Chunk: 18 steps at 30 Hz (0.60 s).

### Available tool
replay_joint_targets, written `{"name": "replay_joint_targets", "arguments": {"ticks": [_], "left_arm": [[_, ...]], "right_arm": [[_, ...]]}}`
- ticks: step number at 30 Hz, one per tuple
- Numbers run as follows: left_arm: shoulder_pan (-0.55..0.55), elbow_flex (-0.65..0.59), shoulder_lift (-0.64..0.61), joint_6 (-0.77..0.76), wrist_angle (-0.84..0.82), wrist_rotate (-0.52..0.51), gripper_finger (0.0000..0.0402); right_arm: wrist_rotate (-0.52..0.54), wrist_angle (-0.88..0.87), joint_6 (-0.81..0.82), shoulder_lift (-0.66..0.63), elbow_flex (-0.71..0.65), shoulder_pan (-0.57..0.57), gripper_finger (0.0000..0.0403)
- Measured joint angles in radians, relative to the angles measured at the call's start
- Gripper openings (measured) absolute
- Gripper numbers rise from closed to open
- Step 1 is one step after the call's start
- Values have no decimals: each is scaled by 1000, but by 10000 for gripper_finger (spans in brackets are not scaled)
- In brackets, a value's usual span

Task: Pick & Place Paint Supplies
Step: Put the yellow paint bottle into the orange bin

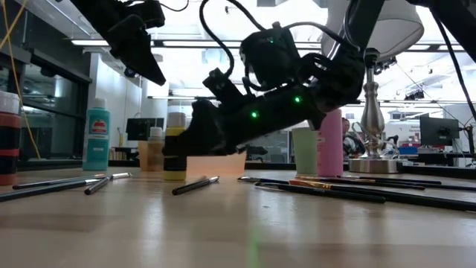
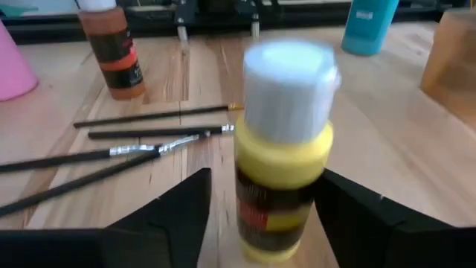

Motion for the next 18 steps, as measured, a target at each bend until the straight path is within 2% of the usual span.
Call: {"name": "replay_joint_targets", "arguments": {"ticks": [12,18], "left_arm": [[0,0,0,-21,-9,2,241],[0,0,0,-23,-5,4,241]], "right_arm": [[3,-80,22,-2,5,-1,135],[2,-74,36,-7,4,1,117]]}}
